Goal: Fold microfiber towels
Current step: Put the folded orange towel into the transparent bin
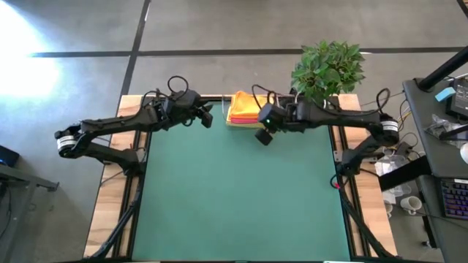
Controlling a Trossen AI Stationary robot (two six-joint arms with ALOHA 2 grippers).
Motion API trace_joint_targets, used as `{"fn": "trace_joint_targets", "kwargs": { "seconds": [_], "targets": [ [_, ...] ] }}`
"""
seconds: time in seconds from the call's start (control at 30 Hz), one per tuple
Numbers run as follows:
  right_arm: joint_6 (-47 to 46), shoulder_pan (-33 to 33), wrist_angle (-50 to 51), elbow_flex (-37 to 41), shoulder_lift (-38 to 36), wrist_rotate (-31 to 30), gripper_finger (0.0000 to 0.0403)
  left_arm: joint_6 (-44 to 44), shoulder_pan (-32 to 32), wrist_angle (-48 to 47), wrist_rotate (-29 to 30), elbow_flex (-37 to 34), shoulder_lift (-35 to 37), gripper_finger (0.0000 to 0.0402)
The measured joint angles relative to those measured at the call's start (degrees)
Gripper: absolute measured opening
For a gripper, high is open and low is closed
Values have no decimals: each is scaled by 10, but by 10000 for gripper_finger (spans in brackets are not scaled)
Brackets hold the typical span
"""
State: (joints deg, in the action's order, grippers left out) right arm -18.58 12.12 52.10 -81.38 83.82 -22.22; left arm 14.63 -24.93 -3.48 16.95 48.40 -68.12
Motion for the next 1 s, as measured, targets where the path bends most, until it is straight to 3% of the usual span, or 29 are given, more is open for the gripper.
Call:
{"fn": "trace_joint_targets", "kwargs": {
  "seconds": [0.2, 0.33, 0.43, 0.8, 1.0],
  "targets": [
    [-11, 3, -150, 118, -42, 1, 26, 0, 3, 0, 0, 0, 0, 129],
    [28, 25, -295, 149, -34, 18, 26, 0, 3, 0, 0, 0, 0, 129],
    [30, 51, -349, 151, -9, 44, 26, 0, 3, 0, 0, 0, 0, 129],
    [22, 89, -348, 100, 102, 5, 26, -5, 3, 0, 0, 0, 0, 129],
    [-8, 108, -303, 79, 143, 31, 26, -5, 3, 0, 0, 0, 0, 129]
  ]
}}
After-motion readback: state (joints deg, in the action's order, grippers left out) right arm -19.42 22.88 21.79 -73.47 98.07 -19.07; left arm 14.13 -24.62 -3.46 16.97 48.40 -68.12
